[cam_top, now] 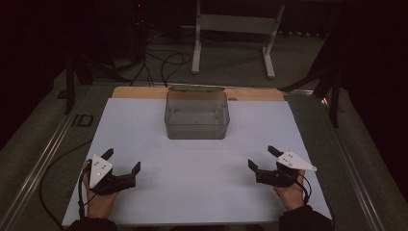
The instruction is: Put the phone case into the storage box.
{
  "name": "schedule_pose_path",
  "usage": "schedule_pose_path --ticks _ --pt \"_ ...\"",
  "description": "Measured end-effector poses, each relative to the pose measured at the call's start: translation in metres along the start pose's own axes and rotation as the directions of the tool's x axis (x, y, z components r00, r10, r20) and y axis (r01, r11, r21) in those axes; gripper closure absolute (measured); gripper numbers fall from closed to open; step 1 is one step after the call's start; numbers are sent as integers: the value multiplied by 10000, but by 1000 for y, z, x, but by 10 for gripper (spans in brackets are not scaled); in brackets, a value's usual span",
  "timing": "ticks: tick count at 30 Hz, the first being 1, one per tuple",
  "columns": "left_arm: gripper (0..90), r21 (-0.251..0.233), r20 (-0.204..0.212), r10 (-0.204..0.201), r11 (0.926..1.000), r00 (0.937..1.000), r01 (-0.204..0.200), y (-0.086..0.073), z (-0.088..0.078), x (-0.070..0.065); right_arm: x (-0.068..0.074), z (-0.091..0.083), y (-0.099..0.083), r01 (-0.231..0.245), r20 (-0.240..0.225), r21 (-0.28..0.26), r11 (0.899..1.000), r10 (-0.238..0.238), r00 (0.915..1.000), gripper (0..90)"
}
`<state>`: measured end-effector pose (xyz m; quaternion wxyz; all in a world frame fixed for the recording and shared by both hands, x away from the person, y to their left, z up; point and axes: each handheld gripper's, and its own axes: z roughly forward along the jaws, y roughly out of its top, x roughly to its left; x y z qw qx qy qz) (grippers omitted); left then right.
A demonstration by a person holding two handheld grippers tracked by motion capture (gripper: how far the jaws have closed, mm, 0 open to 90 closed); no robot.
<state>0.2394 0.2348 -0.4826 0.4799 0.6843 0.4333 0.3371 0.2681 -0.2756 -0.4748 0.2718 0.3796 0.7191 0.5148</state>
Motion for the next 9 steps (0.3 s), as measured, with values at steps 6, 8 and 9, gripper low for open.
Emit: schedule_pose_path --ticks 6,8,9 --pt "2 36 64 45 10000 10000 -45 -1 1 -1 -2 -4 -5 -79 66 -25 10000 79 9999 80" --pt "2 100 74 81 9999 9999 -81 -1 2 -1 -3 -5 -6 -121 47 -89 9999 121 9999 80" --pt "2 100 74 81 9999 9999 -81 -1 2 -1 -3 -5 -5 -128 52 -103 9999 128 9999 80"
